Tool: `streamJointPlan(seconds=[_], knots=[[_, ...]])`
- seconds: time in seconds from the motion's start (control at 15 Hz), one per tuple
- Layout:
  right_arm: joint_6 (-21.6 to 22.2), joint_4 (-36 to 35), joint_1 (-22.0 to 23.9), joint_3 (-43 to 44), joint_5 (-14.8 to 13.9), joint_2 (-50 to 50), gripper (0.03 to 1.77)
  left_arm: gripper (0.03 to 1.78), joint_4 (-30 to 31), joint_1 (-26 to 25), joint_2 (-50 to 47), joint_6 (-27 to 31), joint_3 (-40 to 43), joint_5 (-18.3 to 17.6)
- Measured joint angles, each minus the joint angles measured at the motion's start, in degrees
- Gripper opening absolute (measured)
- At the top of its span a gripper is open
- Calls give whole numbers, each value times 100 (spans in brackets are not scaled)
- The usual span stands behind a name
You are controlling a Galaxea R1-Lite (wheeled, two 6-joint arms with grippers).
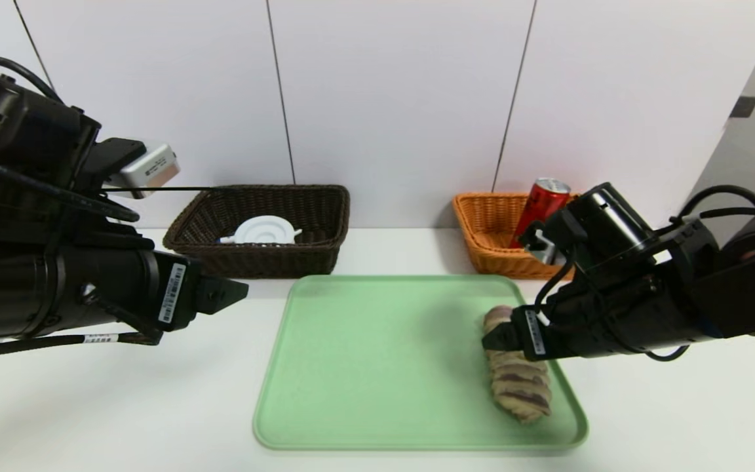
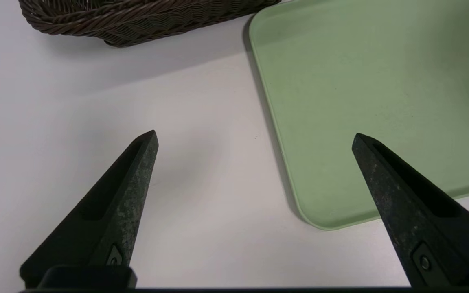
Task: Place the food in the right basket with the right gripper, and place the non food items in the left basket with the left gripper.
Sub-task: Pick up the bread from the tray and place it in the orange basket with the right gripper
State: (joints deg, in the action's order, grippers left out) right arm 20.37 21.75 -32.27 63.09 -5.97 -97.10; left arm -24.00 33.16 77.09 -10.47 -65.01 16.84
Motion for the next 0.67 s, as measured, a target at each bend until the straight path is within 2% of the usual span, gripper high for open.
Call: streamJointPlan(seconds=[0.6, 0.67], knots=[[63, 2, -50, -2, -78, -486, 170, 169, 5, -2, -50, -7, 33, 2], [66, 0, -59, -7, -78, -522, 161, 169, 5, -2, -48, -7, 33, 2]])
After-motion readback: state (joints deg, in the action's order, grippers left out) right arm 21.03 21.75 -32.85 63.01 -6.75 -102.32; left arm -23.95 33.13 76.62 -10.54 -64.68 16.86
